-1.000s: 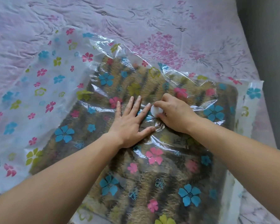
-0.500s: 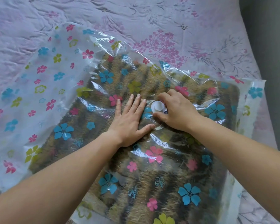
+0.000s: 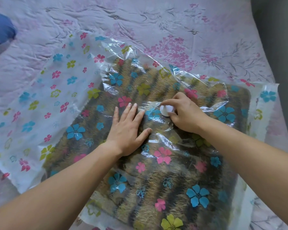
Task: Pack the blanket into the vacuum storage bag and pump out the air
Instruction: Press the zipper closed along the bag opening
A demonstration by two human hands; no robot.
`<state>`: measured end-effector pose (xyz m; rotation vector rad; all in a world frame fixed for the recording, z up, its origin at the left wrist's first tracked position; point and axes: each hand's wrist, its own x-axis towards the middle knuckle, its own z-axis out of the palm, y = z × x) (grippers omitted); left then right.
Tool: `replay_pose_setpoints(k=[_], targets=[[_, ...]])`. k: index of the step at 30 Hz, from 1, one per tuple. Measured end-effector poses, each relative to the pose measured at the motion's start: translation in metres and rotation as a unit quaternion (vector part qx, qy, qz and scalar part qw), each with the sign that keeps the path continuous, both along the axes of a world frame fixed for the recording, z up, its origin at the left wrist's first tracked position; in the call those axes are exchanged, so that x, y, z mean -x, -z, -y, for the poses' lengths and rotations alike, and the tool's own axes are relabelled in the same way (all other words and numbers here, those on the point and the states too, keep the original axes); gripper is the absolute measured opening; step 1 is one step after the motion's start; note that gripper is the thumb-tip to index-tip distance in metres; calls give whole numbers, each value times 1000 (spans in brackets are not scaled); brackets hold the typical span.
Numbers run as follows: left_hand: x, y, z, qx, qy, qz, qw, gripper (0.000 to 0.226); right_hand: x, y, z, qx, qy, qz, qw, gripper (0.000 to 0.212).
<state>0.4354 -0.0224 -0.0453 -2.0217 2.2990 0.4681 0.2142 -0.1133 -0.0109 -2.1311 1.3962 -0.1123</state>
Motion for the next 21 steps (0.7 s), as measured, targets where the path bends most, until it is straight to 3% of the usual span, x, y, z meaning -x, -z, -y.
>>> replay_pose_setpoints(k=[3,7,11,16,21], targets=[[-2,-4,-5,-3,-44,48,998,93,1,1,-2,15,13,-9,1000,59],[-7,-8,-15,-32,-104,74,991,97,-4,4,-2,22,17,-24,999,43],[-14,-13,-26,-49,-141,66,987,95,-4,-2,-5,50,46,23,997,38],[-25,-14,-28,-65,-155,-32,985,86,-32,-16,-18,91,34,73,993,37],[-77,-27,-31,19,-200,-139,970,76,-96,-18,-27,68,-2,59,996,32]])
